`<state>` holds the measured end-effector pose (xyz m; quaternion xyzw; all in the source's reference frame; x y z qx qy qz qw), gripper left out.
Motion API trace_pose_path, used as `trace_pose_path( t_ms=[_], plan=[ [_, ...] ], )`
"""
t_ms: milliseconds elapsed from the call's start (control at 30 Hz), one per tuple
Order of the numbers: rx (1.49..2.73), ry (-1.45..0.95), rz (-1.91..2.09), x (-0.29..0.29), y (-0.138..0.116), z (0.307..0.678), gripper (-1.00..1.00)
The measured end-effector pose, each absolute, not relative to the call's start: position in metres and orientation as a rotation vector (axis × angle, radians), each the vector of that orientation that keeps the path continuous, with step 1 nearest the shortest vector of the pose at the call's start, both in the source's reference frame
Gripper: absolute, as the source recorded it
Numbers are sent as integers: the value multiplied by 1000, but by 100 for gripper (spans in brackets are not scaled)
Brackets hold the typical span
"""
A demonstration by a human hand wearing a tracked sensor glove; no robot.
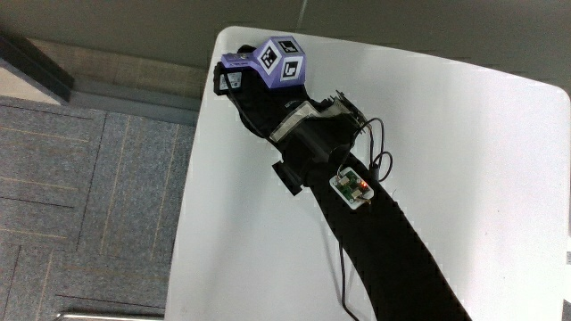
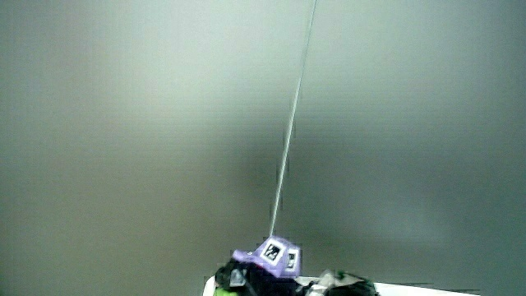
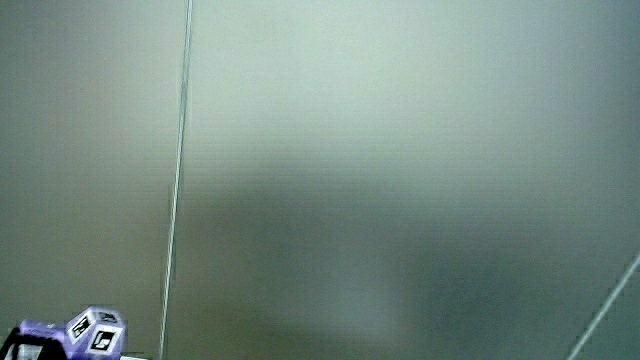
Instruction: Place green brick
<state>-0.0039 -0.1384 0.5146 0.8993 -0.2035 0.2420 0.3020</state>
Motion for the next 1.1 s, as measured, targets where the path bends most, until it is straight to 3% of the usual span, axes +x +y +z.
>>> trace_pose_path(
  t_ms=[500,833,1033,1100],
  plan=[
    [2395,-541,536,-3,-132,524,-100],
    [2410,-556,598,5,-133,529,-100],
    [2427,-567,642,20,-125,539,-100],
    [2425,-603,691,22,-118,526,-100]
  ],
)
